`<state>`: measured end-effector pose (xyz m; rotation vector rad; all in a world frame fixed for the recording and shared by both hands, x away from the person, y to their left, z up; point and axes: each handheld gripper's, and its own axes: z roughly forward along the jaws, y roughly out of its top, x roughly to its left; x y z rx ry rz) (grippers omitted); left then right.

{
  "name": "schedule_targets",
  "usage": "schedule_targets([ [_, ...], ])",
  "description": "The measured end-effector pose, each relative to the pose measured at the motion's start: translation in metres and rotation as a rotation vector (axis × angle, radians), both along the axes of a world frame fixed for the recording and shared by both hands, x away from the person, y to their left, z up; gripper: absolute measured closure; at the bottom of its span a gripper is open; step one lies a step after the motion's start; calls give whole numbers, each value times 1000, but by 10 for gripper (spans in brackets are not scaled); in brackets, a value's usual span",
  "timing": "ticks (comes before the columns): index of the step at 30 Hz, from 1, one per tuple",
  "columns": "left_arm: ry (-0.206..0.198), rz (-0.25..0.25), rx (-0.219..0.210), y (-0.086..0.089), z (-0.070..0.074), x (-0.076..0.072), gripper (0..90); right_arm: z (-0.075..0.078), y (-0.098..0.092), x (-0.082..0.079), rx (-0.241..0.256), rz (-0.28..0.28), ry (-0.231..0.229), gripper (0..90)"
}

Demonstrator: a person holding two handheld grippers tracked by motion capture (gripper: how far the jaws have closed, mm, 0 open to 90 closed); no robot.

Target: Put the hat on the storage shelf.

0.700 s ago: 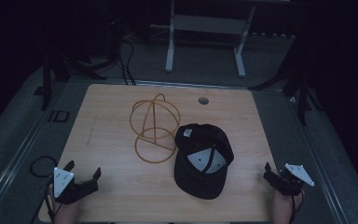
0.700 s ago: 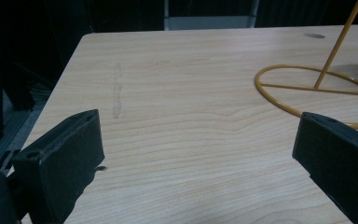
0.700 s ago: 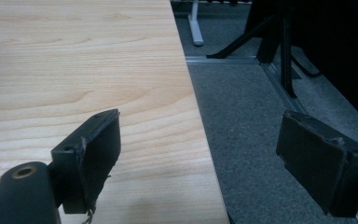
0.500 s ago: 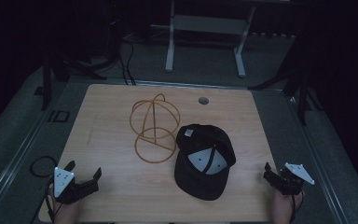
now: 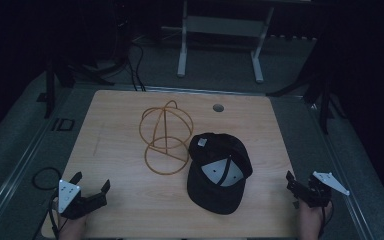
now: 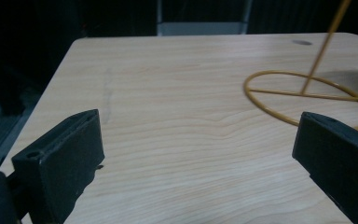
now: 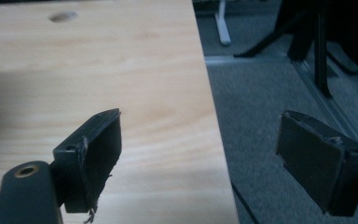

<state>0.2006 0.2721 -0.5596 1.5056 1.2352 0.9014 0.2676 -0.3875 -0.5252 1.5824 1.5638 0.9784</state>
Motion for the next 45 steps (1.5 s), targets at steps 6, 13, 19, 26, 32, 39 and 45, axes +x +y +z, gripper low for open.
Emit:
schedule_targets([
  [6, -6, -26, 32, -8, 1, -1, 26, 34, 11, -3, 10, 75, -21, 142],
  [13, 62, -107, -26, -14, 8, -4, 63, 76, 35, -7, 4, 205, -54, 130],
  [19, 91, -139, -20, -21, 10, -4, 63, 94, 48, -5, -4, 281, -35, 127],
  [26, 94, -179, -1, -32, 11, -6, 62, 121, 74, -2, 23, 428, -11, 112],
  [32, 92, -206, -3, -37, 12, -7, 54, 126, 105, 2, -5, 514, 18, 147],
  [39, 94, -221, 10, -41, 12, -8, 53, 115, 135, 16, -33, 566, 69, 152],
  [45, 99, -236, 12, -42, 11, -8, 52, 103, 149, 30, -88, 532, 85, 192],
])
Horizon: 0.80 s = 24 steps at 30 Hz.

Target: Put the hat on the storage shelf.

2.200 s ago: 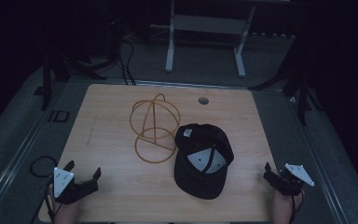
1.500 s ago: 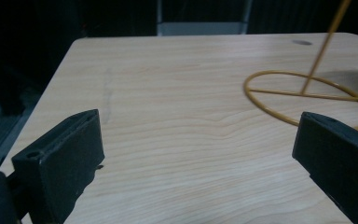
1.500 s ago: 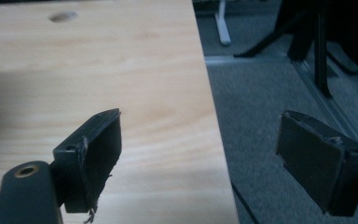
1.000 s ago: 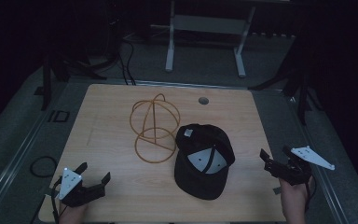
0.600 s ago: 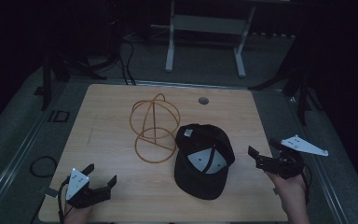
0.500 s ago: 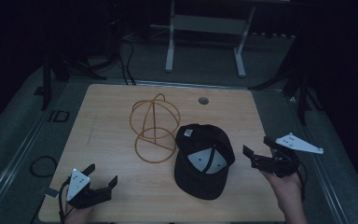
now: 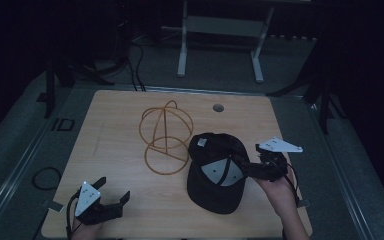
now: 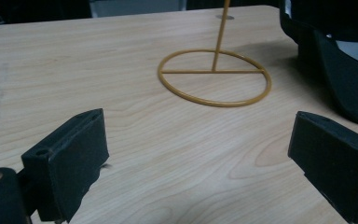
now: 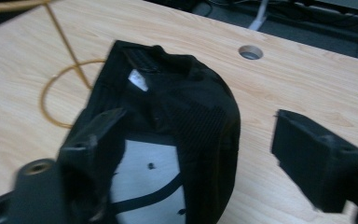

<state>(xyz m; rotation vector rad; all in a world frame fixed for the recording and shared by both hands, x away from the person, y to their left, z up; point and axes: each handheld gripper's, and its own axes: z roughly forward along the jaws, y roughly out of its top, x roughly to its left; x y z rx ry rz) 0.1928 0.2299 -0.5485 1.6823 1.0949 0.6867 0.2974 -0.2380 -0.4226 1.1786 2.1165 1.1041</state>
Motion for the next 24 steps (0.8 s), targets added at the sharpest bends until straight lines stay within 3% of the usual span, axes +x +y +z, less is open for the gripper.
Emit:
schedule_targets([
  [7, -1, -9, -3, 0, 0, 0, 52, -22, 12, 18, -69, -25, 54, 243],
  [14, 4, -10, -9, 0, 0, 1, 53, -42, 16, 29, -114, -55, 108, 488],
  [22, 14, -19, -8, -2, 0, 1, 53, -52, 15, 35, -161, -72, 121, 836],
  [24, 15, -21, -9, -2, -1, 1, 53, -52, 14, 35, -163, -74, 116, 879],
])
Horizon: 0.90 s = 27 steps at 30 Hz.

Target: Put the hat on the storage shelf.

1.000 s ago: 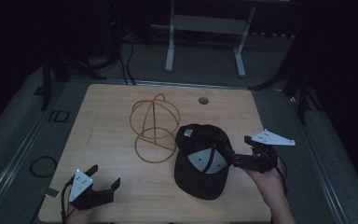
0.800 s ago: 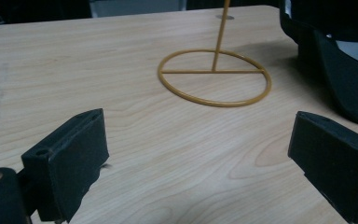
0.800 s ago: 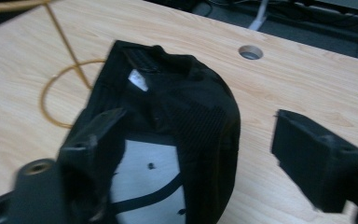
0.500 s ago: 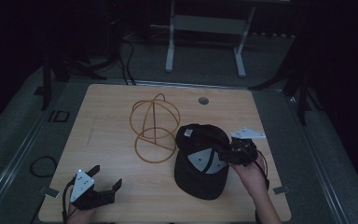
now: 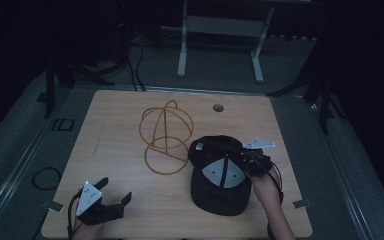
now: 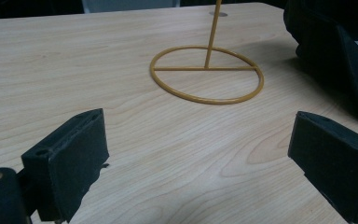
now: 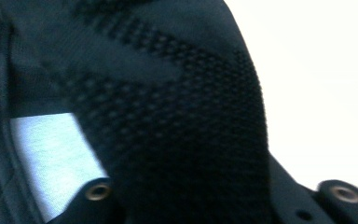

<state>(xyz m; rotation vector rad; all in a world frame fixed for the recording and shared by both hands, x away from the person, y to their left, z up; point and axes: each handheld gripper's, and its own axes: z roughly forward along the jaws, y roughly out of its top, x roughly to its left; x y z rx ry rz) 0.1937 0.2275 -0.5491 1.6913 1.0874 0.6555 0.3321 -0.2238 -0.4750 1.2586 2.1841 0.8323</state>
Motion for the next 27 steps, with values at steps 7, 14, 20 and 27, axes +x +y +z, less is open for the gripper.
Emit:
schedule_targets([
  [7, 11, -2, -2, -1, -1, 1, 53, 5, -2, -5, 56, 10, -14, 888],
  [14, 10, -13, 2, -4, 0, 0, 53, 25, -8, -18, 127, 25, -69, 889],
  [20, 8, -43, 6, -12, 3, -2, 53, 46, -19, -32, 173, 38, -126, 889],
  [27, 10, -85, 19, -26, 10, -6, 53, 63, -23, -47, 183, 68, -172, 889],
])
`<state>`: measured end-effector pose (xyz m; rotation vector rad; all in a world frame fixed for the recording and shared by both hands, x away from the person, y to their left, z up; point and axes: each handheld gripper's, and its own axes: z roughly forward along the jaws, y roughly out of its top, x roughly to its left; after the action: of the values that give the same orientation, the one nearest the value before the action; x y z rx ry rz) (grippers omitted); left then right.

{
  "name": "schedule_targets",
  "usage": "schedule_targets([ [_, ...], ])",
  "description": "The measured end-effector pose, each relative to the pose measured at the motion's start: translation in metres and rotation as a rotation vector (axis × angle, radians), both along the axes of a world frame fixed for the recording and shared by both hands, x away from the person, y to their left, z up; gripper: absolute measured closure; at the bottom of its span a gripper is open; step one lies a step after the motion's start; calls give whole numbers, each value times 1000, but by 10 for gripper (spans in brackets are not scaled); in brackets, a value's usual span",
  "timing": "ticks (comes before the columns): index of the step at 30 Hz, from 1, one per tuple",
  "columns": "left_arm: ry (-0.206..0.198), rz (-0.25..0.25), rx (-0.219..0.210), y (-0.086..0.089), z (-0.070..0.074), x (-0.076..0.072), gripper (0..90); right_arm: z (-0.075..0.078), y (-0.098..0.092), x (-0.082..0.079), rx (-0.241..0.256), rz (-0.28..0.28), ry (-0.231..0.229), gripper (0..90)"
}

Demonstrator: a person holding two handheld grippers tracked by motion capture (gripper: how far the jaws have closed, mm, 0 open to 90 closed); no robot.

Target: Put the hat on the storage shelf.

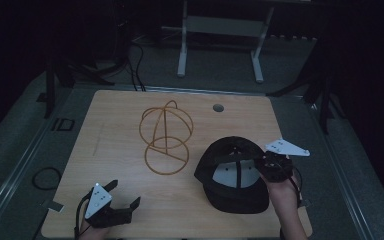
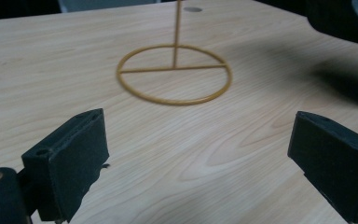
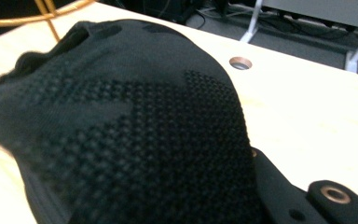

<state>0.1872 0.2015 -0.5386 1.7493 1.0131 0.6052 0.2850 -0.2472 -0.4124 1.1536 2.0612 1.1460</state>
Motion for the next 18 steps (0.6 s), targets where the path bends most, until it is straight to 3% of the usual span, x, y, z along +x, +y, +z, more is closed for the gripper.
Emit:
schedule_targets([
  [6, -15, -69, 35, -23, 10, 0, 56, 5, -3, -11, 38, 39, -16, 889],
  [12, 4, -148, -19, -45, 20, 4, 59, 7, -1, -18, 52, 63, -23, 889],
  [18, -13, -197, -13, -64, 31, 9, 59, 11, 4, -22, 42, 81, -40, 889],
])
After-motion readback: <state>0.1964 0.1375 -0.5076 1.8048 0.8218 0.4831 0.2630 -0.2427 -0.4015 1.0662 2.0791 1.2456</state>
